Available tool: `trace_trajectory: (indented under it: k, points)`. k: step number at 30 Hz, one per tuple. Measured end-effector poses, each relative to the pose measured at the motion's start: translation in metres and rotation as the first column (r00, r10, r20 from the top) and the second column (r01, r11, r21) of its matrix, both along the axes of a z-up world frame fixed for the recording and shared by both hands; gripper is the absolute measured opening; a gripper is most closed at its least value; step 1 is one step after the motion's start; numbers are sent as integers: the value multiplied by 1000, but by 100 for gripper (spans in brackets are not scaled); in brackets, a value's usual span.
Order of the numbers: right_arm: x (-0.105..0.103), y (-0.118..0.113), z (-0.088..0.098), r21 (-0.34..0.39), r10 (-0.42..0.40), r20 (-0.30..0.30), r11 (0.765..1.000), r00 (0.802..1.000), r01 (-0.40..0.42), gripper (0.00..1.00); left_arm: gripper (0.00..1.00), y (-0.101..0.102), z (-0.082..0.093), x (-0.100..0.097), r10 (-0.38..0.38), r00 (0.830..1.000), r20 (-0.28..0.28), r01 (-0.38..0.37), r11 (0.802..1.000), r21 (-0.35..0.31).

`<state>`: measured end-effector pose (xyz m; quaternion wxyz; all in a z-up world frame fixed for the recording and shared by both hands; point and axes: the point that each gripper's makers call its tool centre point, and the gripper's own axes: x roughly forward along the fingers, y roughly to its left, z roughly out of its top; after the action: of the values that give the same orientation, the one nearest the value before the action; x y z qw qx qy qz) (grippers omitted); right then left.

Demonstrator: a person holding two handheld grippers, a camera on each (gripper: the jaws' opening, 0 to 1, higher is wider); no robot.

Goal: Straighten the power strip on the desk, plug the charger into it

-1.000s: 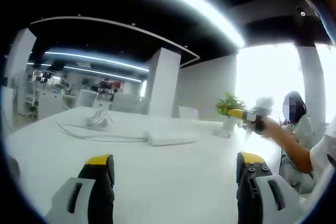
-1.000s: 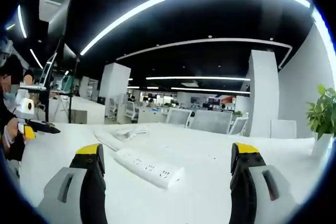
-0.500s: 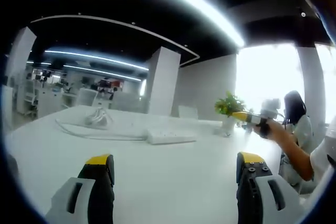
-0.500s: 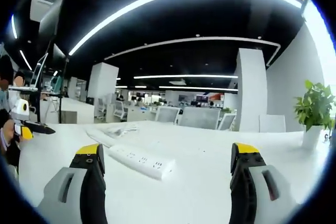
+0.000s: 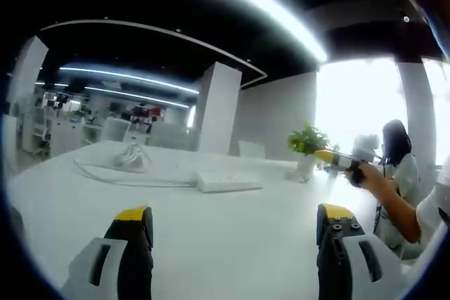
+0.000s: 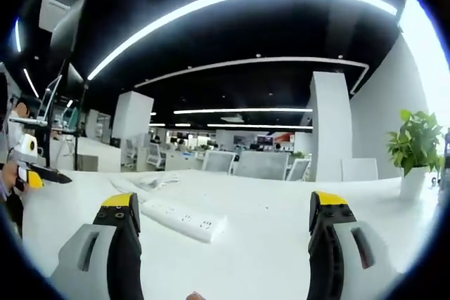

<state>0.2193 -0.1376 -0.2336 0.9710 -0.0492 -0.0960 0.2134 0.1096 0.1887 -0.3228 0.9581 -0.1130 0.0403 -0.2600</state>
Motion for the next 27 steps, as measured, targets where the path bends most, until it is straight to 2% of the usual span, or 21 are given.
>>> trace_trajectory:
  k: [3,4,7,9,10,14,16,18,20,22,27]
  points:
    - [1,-5,-3,-19,-38,-10,999,999,37,100,99,0,0,0,0,1000,0,0,1000,1]
    - [1,-5,-7,-38,-43,-34,998,999,42,100,99,0,0,0,-1,1000,0,1,1000,1]
    - [5,-6,-12,-41,-47,-48,998,998,45,100,99,-1,-1,1,2,1000,-2,-2,1000,11]
    - [5,-5,-13,-28,-28,-49,999,998,27,100,99,-1,-1,1,8,1000,-1,-8,1000,28]
    - [5,-4,-11,13,-9,-40,1000,999,9,100,99,0,-2,2,10,1000,-3,-10,999,40]
    - [6,-3,-15,21,12,-43,1000,999,-11,100,99,-1,-1,2,7,1000,-5,-7,999,42]
    - [8,-10,-8,20,-24,15,1000,1000,24,100,99,0,-1,3,11,1000,-6,-10,999,44]
    - [8,-12,-8,27,-17,13,1000,1000,16,100,99,1,-2,4,16,1000,-6,-16,998,54]
    - [8,-17,0,17,-37,62,999,997,36,100,99,1,-1,5,19,1000,-6,-19,998,61]
    - [9,-22,-1,-6,-67,61,998,996,68,100,99,1,0,6,18,1000,-5,-17,998,60]
    - [10,-25,0,16,-37,61,999,997,36,100,99,-2,1,8,10,1000,0,-10,998,57]
